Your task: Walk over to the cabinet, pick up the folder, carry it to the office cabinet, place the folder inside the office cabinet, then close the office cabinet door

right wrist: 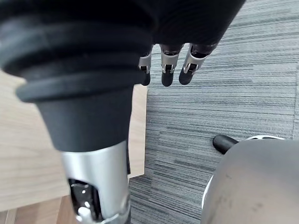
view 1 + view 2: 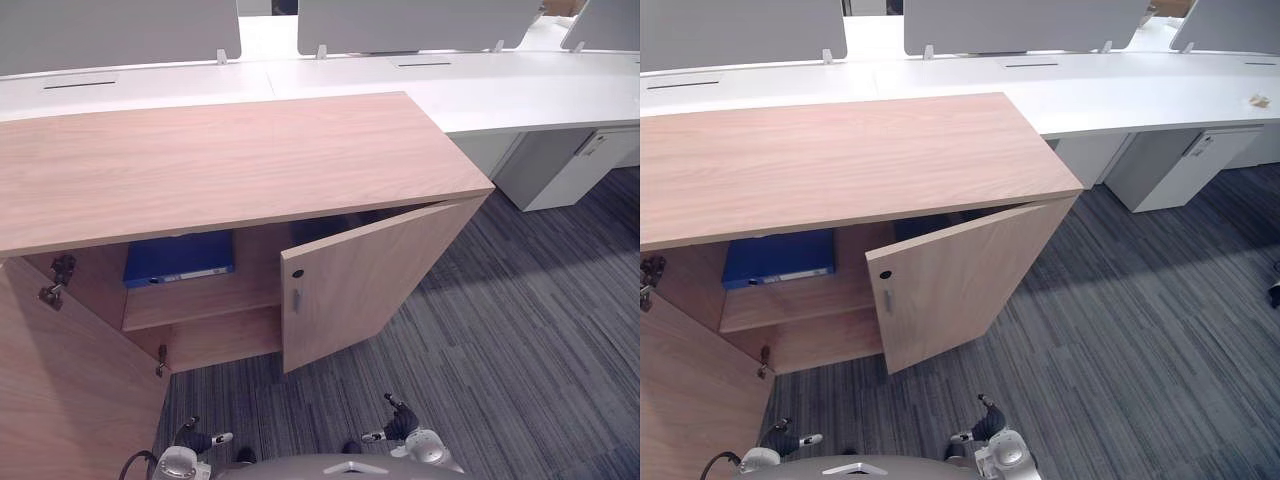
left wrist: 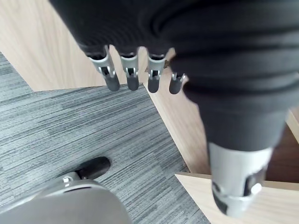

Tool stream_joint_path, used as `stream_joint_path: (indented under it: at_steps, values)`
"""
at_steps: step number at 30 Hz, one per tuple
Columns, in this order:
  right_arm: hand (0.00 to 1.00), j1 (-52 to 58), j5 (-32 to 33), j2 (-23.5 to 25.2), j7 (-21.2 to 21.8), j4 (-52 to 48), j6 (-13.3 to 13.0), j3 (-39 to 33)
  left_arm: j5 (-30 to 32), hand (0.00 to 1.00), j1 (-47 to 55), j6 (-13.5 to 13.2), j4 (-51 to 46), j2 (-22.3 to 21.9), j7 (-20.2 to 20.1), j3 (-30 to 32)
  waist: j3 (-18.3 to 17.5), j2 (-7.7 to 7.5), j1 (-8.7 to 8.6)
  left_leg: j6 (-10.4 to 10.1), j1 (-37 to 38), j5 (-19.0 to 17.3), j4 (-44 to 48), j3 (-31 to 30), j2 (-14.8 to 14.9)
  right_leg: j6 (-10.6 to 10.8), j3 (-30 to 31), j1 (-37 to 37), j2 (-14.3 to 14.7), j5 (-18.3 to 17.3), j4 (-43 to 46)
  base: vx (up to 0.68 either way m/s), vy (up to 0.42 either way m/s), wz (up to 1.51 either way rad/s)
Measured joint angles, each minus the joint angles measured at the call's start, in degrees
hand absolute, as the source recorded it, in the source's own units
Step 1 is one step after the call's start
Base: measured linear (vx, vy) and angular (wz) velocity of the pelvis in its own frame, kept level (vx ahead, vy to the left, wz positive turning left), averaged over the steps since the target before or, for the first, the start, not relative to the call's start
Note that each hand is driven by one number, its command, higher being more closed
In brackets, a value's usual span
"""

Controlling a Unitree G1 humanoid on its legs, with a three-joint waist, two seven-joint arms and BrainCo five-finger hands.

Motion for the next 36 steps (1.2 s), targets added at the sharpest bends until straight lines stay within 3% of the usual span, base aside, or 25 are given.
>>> stream_joint_path:
  at_steps: [6, 10, 14, 19, 21, 22, 23, 24, 25, 26, 27, 29, 33, 36]
  values:
    - [0.00, -2.2, 4.7, 0.6, -0.6, 2.1, 1.4, -4.0, -2.8, 0.00, -0.5, 0.0, 0.0, 0.3, 0.0, 0.0, 2.3, 0.06, -0.33, 0.2, -1.5, 0.4, 0.0, 1.2, -0.1, -0.1, 2.2, -4.9, -0.3, -1.5, 5.4, -0.07, -0.005, -0.12]
    - [0.00, -1.8, 7.2, 1.0, -2.2, 2.0, 2.0, -6.9, -5.0, 0.00, -1.3, 0.0, -0.1, 0.5, 0.1, 0.7, 3.4, -0.14, -0.66, -0.6, -3.4, 1.4, 0.0, -4.4, -0.4, 0.8, 3.0, -7.3, -0.1, -8.1, 13.9, 0.00, -0.068, 0.73]
    - [0.00, -1.4, 7.2, 1.2, -2.3, 2.1, 2.0, -7.7, -7.2, 0.00, -0.8, -0.1, -1.7, -0.9, 0.8, 3.4, 3.4, 0.23, 1.05, -0.9, -4.8, 2.8, 0.1, -9.6, -0.2, -0.3, 6.2, -6.2, 1.3, -10.6, 15.6, 0.04, -0.051, 0.81]
    - [0.00, -2.8, 7.2, 2.2, -2.4, 1.9, 2.0, -7.7, -9.7, 0.00, -0.6, -0.5, -3.1, -2.6, 1.3, 6.6, 4.7, 1.49, 2.02, -2.0, -8.2, 5.7, 0.4, -13.5, 0.3, -2.0, 2.3, -6.6, 1.9, -11.6, 16.4, -0.02, -0.046, 0.63]
    - [0.00, -4.0, 7.2, 2.4, -2.5, 1.5, 2.1, -7.8, -10.6, 0.00, -0.3, -0.7, -4.8, -3.3, 1.7, 7.7, 4.7, 1.69, 1.68, -2.3, -10.2, 8.8, 0.1, -14.2, -0.1, -2.8, 0.7, -7.5, 1.7, -12.2, 17.6, -0.10, -0.033, 0.82]
    - [0.00, -4.2, 7.2, 2.9, -2.5, 1.6, 2.2, -8.1, -11.1, 0.00, -0.6, -1.3, -6.0, -3.7, 1.8, 8.7, 4.8, 1.38, 1.31, -2.0, -11.7, 8.4, 1.1, -10.8, 0.0, -3.3, -2.0, -8.4, 0.1, -11.7, 16.9, -0.15, 0.034, 1.01]
    - [0.00, -4.7, 7.2, 3.8, -2.8, 1.1, 2.2, -10.0, -11.2, 0.00, -1.9, -1.2, -6.5, -4.7, 1.7, 11.3, 5.4, 0.29, 0.96, 1.1, -14.5, 0.3, 12.9, -0.9, -0.5, -3.2, -4.3, -8.3, -2.2, -11.6, 18.0, -0.12, 0.042, 0.87]
    - [0.00, -4.6, 7.2, 3.9, -2.8, 0.9, 2.2, -10.2, -11.2, 0.00, -1.6, -1.2, -6.5, -4.9, 1.7, 11.5, 5.4, 0.03, 0.88, 1.5, -14.6, -1.3, 15.7, 0.7, -0.6, -3.1, -4.9, -8.1, -2.7, -11.6, 18.1, -0.11, 0.050, 0.80]
    - [0.00, -3.9, 7.2, 4.1, -3.3, 0.8, 2.2, -10.3, -11.2, 0.00, -1.4, -1.3, -6.6, -5.5, 1.6, 11.9, 5.6, -0.68, 0.35, 1.3, -13.4, -5.5, 22.0, 4.7, -0.2, -2.7, -6.6, -6.4, -4.1, -11.4, 17.8, -0.08, 0.066, 0.62]
    - [0.00, -2.9, 7.2, 4.1, -3.5, 0.7, 2.2, -10.5, -11.1, 0.00, -1.1, -1.3, -6.2, -6.8, 1.6, 12.4, 5.0, 0.51, 0.12, 0.5, -10.5, -7.5, 20.5, 5.8, 0.3, -1.6, -7.1, -4.8, -3.7, -11.0, 16.9, -0.08, 0.066, 0.53]
    - [0.00, -2.6, 7.2, 4.0, -3.5, 0.9, 2.3, -10.8, -11.1, 0.00, -1.0, -1.3, -6.0, -7.4, 1.6, 12.6, 4.5, 1.58, 0.33, 1.2, -9.0, -7.9, 17.4, 5.4, 0.2, -1.2, -6.7, -4.5, -3.0, -10.7, 16.2, -0.09, 0.120, 0.24]
    - [0.00, -2.5, 7.1, 5.7, -3.3, 1.6, 2.4, -11.3, -11.1, 0.00, 0.0, -1.2, -5.5, -6.4, 1.6, 12.3, 2.8, 0.52, 0.40, 1.6, -5.9, -2.7, 8.0, 4.4, -2.4, -1.2, -4.6, -3.3, -2.3, -8.4, 10.6, -0.06, 0.098, 0.15]
    - [0.00, -2.6, 7.1, 5.5, -3.3, 3.8, 2.5, -12.3, -11.1, 0.00, 0.2, -1.2, -4.3, -5.5, 1.6, 12.3, 2.2, 0.03, -0.15, 1.9, -4.0, 0.3, 2.8, 2.3, -3.9, -0.6, -4.8, -1.1, -2.2, -6.5, 7.0, -0.05, 0.072, 0.32]
    - [0.00, -2.6, 6.9, 5.4, -3.3, 4.0, 3.0, -12.6, -11.2, 0.00, 1.1, -1.2, -4.4, -4.6, 1.6, 13.2, 2.2, 0.66, -0.17, 2.0, -1.9, 1.6, 0.5, 1.1, -4.6, -0.3, -5.0, 0.9, -2.1, -5.9, 5.7, -0.02, 0.038, 0.17]
